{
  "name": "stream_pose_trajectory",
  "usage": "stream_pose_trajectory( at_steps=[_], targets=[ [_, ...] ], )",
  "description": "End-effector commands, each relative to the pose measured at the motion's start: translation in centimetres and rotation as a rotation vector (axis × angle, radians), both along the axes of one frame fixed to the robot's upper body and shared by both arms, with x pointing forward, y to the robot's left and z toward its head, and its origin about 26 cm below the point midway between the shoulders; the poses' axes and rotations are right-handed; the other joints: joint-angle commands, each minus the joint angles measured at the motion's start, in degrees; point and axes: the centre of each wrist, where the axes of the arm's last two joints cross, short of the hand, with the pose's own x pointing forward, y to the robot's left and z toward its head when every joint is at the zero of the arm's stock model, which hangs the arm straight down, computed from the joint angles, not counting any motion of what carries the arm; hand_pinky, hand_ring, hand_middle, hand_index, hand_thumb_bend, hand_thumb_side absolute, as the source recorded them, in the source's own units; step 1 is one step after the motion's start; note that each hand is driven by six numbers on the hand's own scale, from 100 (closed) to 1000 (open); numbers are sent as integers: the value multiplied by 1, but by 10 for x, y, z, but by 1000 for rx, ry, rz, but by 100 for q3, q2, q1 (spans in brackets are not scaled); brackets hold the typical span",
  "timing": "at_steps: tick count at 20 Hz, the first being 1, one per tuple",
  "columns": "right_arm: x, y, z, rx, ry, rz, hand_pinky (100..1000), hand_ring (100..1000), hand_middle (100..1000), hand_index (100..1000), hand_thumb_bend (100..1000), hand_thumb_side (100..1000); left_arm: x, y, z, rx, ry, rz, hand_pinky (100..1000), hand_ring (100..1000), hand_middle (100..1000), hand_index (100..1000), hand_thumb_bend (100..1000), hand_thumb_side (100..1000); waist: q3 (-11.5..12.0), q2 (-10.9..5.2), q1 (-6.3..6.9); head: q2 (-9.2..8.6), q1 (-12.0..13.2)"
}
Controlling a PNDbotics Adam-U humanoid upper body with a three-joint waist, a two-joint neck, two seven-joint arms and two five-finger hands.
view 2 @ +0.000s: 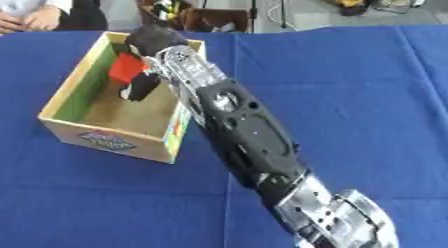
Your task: Pick up objects on the table and place them in the box.
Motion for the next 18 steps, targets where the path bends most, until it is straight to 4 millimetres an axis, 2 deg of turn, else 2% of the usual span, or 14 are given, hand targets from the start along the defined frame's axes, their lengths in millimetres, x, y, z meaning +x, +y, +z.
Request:
stream_pose_trajectory(
  at_steps=[1, 2, 4, 7, 10, 11, 12, 18],
  targets=[
    [-1, 7, 9, -38, -13, 11, 739, 763, 483, 546, 100, 466, -1, 0, 8, 19, -27, -8, 483, 631, 567, 738, 331, 860, 16, -93, 13, -73, -19],
    [-1, 7, 8, -52, -7, 10, 745, 775, 506, 566, 100, 464, -1, 0, 8, 19, -27, -8, 483, 631, 567, 738, 331, 860, 14, -89, 11, -77, -21],
    [0, 8, 6, -82, 10, 13, 776, 826, 639, 730, 100, 478, -1, 0, 8, 19, -27, -9, 483, 631, 567, 738, 331, 859, 14, -84, 10, -84, -29],
    [0, 10, 5, -118, 30, 19, 803, 856, 743, 836, 100, 519, -1, 0, 8, 19, -27, -9, 483, 631, 567, 738, 331, 859, 17, -82, 11, -86, -33],
    [-1, 10, 7, -141, 16, 7, 845, 904, 851, 931, 486, 587, -1, 0, 8, 18, -26, -9, 483, 631, 567, 738, 331, 859, 14, -82, 15, -73, -30],
    [-2, 10, 7, -148, 8, 1, 845, 904, 851, 931, 486, 587, -1, 0, 8, 19, -25, -8, 483, 631, 567, 738, 331, 859, 13, -84, 17, -67, -27],
    [-2, 10, 8, -152, 2, -4, 850, 907, 857, 944, 568, 585, -1, 0, 8, 19, -25, -8, 484, 631, 565, 738, 331, 860, 13, -86, 20, -61, -22],
    [-7, 7, 19, -94, -41, 5, 855, 900, 849, 944, 652, 620, -2, 0, 7, 16, -23, -3, 484, 631, 564, 738, 331, 860, -11, -116, 46, -7, 11]
  ],
)
